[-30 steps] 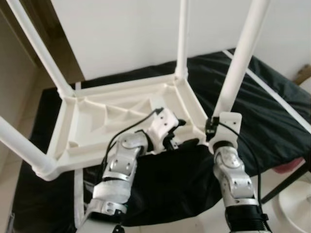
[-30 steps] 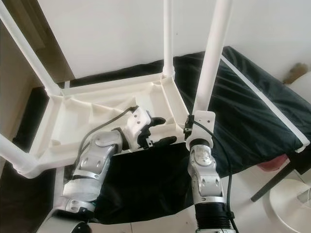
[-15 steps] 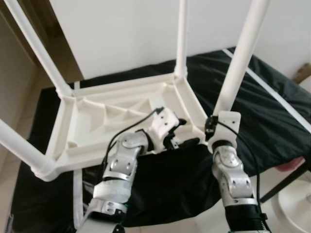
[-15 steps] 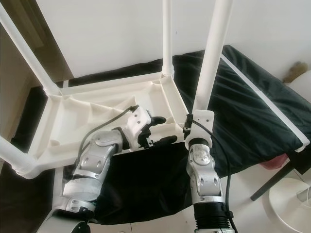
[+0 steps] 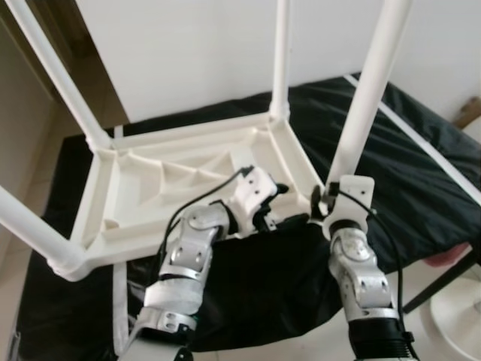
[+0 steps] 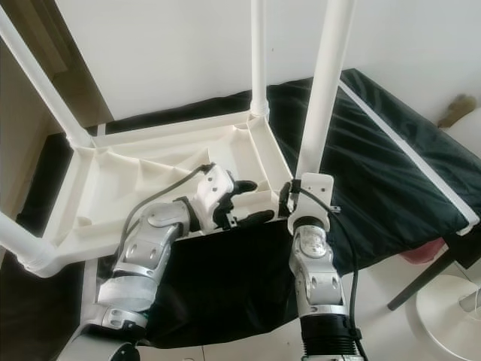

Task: Building children table

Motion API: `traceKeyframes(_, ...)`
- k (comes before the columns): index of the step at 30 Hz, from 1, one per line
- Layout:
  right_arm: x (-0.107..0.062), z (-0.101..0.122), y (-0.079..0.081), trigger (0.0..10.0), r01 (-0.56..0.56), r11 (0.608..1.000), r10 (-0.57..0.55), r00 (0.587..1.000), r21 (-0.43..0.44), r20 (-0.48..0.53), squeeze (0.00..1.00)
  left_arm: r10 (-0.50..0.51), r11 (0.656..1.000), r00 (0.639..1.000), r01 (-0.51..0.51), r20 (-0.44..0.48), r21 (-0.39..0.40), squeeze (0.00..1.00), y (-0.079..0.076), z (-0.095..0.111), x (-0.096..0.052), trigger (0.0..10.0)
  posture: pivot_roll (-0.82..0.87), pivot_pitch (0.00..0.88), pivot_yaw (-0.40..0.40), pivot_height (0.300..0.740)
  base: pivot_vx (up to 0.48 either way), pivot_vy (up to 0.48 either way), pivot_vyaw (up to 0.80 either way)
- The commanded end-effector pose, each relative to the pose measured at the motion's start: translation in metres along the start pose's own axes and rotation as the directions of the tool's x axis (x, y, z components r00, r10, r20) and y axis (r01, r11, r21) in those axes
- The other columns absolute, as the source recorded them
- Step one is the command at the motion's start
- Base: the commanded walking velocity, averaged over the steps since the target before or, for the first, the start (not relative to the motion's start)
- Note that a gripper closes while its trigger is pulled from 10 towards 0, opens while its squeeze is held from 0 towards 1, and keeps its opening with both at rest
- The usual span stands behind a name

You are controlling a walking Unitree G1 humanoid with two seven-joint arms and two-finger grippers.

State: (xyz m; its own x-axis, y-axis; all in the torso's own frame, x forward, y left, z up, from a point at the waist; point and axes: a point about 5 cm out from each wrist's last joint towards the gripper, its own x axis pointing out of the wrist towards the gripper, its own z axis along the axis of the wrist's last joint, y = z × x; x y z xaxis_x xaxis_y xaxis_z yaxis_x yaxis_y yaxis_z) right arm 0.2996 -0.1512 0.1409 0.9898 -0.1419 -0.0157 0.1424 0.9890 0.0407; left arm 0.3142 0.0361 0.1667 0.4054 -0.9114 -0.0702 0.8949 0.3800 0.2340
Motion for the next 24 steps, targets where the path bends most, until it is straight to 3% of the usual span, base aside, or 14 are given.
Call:
traceKeyframes(1, 0.000, 0.005, -0.008, 10.0, -0.057, 0.998, 0.056, 0.998, 0.028, 0.035, 1.00, 0.210, 0.978, 0.978, -0.210, -0.012, -0.003, 0.00, 0.010, -0.003, -0.001, 10.0, -0.10, 0.000, 0.070, 0.740, 0.000, 0.000, 0.00)
traceKeyframes(4, 0.002, 0.012, -0.026, 10.0, -0.255, 0.967, 0.254, 0.965, -0.004, 0.066, 1.00, 0.211, 0.977, 0.977, -0.211, -0.010, -0.006, 0.00, 0.009, -0.004, 0.000, 10.0, -0.10, 0.000, 0.066, 0.740, 0.000, 0.000, 0.00)
traceKeyframes(8, 0.002, 0.012, -0.026, 10.0, -0.320, 0.947, 0.321, 0.945, -0.029, 0.055, 0.95, 0.212, 0.977, 0.977, -0.212, -0.009, -0.005, 0.00, 0.009, -0.004, 0.000, 10.0, -0.10, 0.000, 0.064, 0.740, 0.000, 0.000, 0.00)
traceKeyframes(9, 0.002, 0.011, -0.027, 10.0, -0.377, 0.925, 0.379, 0.924, -0.050, 0.042, 0.00, 0.213, 0.977, 0.977, -0.213, -0.008, -0.006, 0.00, 0.010, -0.003, 0.000, 10.0, -0.10, 0.000, 0.062, 0.740, 0.000, 0.000, 0.00)
traceKeyframes(12, 0.003, 0.010, -0.028, 10.0, -0.429, 0.900, 0.432, 0.902, -0.076, 0.025, 0.00, 0.215, 0.977, 0.977, -0.215, -0.008, -0.007, 0.00, 0.010, -0.003, 0.000, 10.0, -0.10, 0.000, 0.060, 0.740, 0.000, 0.000, 0.00)
traceKeyframes(13, 0.006, 0.008, -0.031, 10.0, -0.496, 0.862, 0.499, 0.867, -0.099, 0.000, 0.00, 0.222, 0.975, 0.975, -0.222, -0.006, -0.006, 0.00, 0.011, -0.003, -0.001, 10.0, -0.09, 0.000, 0.059, 0.740, 0.000, 0.000, 0.00)
traceKeyframes(14, 0.006, 0.008, -0.031, 10.0, -0.496, 0.862, 0.499, 0.867, -0.099, 0.000, 0.00, 0.222, 0.975, 0.975, -0.222, -0.006, -0.006, 0.00, 0.011, -0.003, -0.001, 10.0, -0.09, 0.000, 0.059, 0.740, 0.000, 0.000, 0.00)
traceKeyframes(16, 0.013, 0.004, -0.040, 10.0, -0.590, 0.791, 0.588, 0.806, -0.161, -0.063, 0.00, 0.238, 0.971, 0.971, -0.238, -0.006, -0.004, 0.00, 0.014, -0.003, -0.003, 10.0, -0.09, 0.000, 0.059, 0.740, 0.000, 0.000, 0.00)
traceKeyframes(17, 0.013, 0.004, -0.040, 10.0, -0.590, 0.791, 0.588, 0.806, -0.161, -0.063, 0.00, 0.238, 0.971, 0.971, -0.238, -0.006, -0.004, 0.00, 0.014, -0.003, -0.003, 10.0, -0.09, 0.000, 0.059, 0.740, 0.000, 0.000, 0.00)
traceKeyframes(19, 0.022, 0.005, -0.049, 10.0, -0.631, 0.753, 0.624, 0.774, -0.184, -0.101, 0.00, 0.246, 0.969, 0.969, -0.246, -0.005, -0.004, 0.00, 0.016, -0.002, -0.003, 10.0, -0.09, 0.000, 0.056, 0.740, 0.000, 0.000, 0.00)
traceKeyframes(23, 0.026, 0.009, -0.053, 10.0, -0.660, 0.731, 0.652, 0.751, -0.175, -0.109, 0.00, 0.248, 0.969, 0.969, -0.248, -0.003, -0.003, 0.00, 0.016, -0.001, -0.003, 10.0, -0.09, 0.000, 0.056, 0.740, 0.000, 0.000, 0.00)
traceKeyframes(24, 0.028, 0.011, -0.055, 10.0, -0.691, 0.700, 0.679, 0.722, -0.178, -0.131, 0.00, 0.250, 0.968, 0.968, -0.250, -0.002, -0.002, 0.00, 0.017, -0.001, -0.003, 10.0, -0.09, 0.000, 0.061, 0.740, 0.000, 0.000, 0.00)
